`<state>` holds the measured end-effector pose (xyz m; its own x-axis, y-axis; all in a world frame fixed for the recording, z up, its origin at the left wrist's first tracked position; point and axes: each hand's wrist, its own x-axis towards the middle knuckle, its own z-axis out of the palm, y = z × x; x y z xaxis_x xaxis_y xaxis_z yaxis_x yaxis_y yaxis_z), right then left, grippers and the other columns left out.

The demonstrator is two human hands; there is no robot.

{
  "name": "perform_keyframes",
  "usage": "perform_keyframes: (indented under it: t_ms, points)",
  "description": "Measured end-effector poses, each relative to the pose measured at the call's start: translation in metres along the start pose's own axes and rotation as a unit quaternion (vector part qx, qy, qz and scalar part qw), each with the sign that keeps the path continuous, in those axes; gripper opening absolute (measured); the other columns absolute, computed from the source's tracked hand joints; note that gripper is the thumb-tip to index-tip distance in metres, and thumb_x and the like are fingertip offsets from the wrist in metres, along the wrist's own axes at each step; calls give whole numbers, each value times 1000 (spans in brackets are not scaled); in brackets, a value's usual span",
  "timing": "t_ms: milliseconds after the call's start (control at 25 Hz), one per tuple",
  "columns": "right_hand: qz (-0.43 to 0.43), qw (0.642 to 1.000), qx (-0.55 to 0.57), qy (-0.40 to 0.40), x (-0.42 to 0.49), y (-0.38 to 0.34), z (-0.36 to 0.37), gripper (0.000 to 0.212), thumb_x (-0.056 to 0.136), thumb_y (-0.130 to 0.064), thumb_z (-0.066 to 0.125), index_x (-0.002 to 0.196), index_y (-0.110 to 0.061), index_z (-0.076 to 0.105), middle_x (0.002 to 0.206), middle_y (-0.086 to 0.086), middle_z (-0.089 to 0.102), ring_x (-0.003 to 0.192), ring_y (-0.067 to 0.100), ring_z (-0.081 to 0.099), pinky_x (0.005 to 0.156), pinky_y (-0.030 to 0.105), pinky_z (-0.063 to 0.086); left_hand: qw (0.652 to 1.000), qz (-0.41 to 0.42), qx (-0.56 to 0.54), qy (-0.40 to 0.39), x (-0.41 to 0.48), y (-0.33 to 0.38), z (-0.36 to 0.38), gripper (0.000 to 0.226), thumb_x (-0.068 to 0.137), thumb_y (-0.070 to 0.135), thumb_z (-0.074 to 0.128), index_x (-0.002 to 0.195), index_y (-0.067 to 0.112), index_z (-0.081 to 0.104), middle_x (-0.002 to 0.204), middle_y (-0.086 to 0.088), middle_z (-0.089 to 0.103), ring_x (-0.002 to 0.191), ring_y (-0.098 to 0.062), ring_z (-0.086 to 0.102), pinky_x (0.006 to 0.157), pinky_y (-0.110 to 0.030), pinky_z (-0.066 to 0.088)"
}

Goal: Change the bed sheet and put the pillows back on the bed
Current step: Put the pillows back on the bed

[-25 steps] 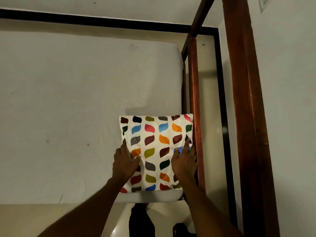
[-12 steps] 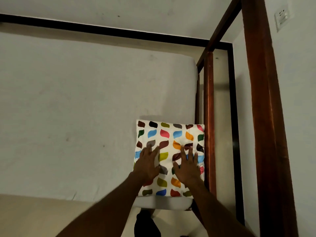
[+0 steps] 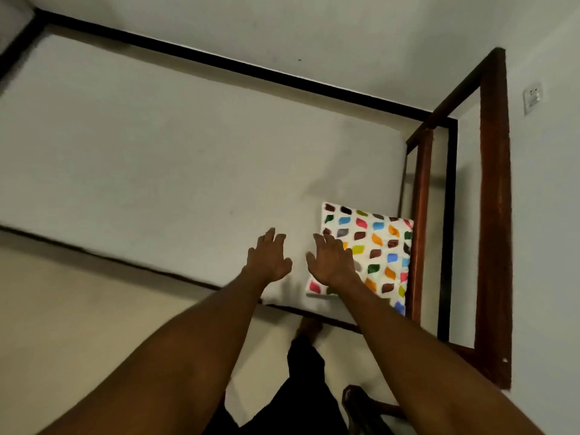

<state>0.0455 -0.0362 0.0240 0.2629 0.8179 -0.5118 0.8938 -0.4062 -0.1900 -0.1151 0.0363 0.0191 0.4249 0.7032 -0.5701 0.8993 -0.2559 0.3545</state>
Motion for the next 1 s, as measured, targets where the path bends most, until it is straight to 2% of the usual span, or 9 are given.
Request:
perform_keyframes:
  t_ms: [120, 280, 440, 560, 680, 840, 1000]
  points:
    - [-26, 999, -19, 20, -27, -95, 4, 60, 106, -47, 40, 159, -20, 33, 160, 10, 38, 143, 33, 41, 113, 51, 36, 999, -8, -24, 42, -54, -77, -27, 74, 97, 41, 60, 160, 19, 27, 173, -9, 10, 155, -32, 20, 116, -54, 33]
    - [-99, 993, -58, 30, -63, -253, 27, 60, 106, -48, 39, 158, -20, 33, 160, 8, 39, 141, 32, 42, 110, 48, 38, 992, -39, -65, 98, -132, -219, -66, 72, 98, 43, 58, 160, 20, 30, 172, -9, 15, 154, -30, 22, 117, -54, 34]
    - [-188, 978, -88, 34, -88, -405, 48, 57, 105, -48, 40, 156, -21, 38, 158, 6, 42, 139, 31, 45, 107, 47, 39, 979, -113, -93, 142, -209, -351, -107, 70, 97, 42, 58, 158, 19, 34, 170, -10, 21, 154, -30, 25, 119, -49, 36]
    - [-272, 951, -143, 35, -92, -526, 56, 56, 104, -48, 41, 153, -22, 42, 153, 5, 47, 134, 31, 50, 103, 47, 42, 956, -191, -114, 193, -260, -449, -144, 64, 95, 40, 59, 153, 18, 40, 165, -7, 29, 149, -28, 35, 113, -48, 38]
    - [-331, 927, -172, 31, -82, -620, 65, 54, 103, -47, 42, 152, -22, 43, 151, 5, 49, 133, 31, 50, 102, 47, 42, 936, -235, -142, 221, -290, -522, -170, 60, 97, 40, 57, 151, 18, 41, 161, -6, 32, 145, -28, 36, 110, -52, 40]
    - [-388, 901, -191, 24, -57, -733, 87, 55, 103, -47, 40, 152, -22, 43, 150, 6, 50, 132, 31, 51, 103, 48, 43, 915, -291, -155, 231, -305, -622, -194, 59, 99, 42, 55, 152, 21, 39, 163, -5, 30, 148, -26, 32, 112, -50, 39]
    - [-401, 898, -183, -11, -11, -844, 117, 55, 102, -47, 41, 151, -21, 44, 148, 7, 52, 131, 32, 52, 103, 49, 45, 902, -332, -174, 214, -293, -740, -222, 61, 100, 43, 54, 155, 22, 37, 166, -4, 25, 150, -26, 30, 113, -49, 37]
